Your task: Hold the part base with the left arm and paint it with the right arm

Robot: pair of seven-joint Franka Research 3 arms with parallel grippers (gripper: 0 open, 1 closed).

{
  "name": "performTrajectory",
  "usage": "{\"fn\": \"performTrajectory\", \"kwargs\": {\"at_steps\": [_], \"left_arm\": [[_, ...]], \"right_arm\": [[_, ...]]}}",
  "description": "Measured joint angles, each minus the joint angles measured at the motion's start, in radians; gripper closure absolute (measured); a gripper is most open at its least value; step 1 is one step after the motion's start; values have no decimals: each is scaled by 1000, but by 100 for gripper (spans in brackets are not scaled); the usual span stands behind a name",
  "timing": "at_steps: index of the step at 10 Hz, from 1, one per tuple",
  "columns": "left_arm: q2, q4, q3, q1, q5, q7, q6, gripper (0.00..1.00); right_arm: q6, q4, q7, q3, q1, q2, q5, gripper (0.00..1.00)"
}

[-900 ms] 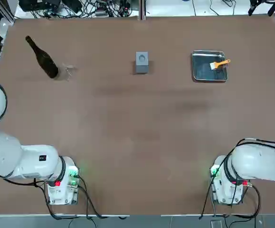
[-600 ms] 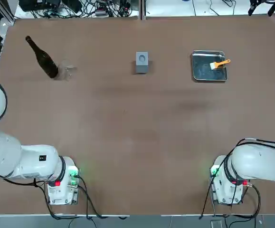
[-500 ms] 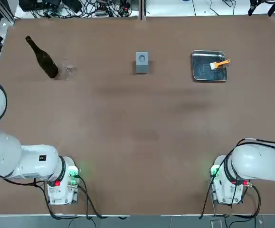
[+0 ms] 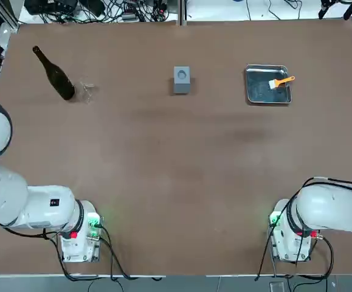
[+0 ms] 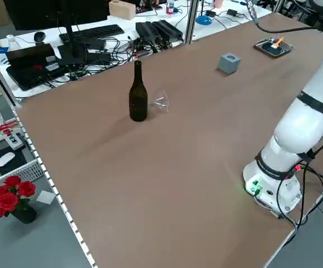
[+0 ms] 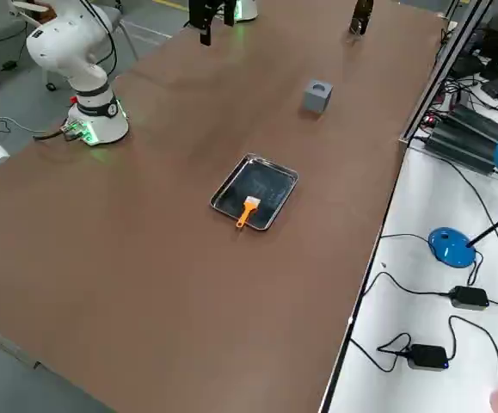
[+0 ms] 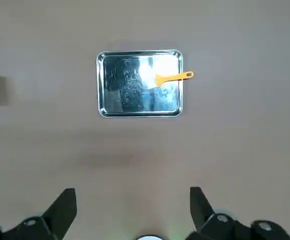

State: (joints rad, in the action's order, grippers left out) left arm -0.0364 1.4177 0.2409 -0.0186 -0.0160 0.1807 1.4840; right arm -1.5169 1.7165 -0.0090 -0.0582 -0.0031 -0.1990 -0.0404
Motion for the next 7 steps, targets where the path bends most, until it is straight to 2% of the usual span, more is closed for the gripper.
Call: {"fn": "performTrajectory", "kwargs": {"at_steps": [2,4,5,7], "left_arm": [[-19,0,44,8,0,-52,36,3],[-54,1,85,17,0,-101,69,9],[-79,2,107,28,0,-105,84,19],[-132,16,157,42,0,-106,139,52]], "right_arm": [[-9,9,-39,-39,-22,28,-69,0],[-26,11,-152,-63,-84,92,-130,0],[-37,13,-221,-86,-105,130,-165,0],[-55,15,-447,-207,-120,241,-300,0]]}}
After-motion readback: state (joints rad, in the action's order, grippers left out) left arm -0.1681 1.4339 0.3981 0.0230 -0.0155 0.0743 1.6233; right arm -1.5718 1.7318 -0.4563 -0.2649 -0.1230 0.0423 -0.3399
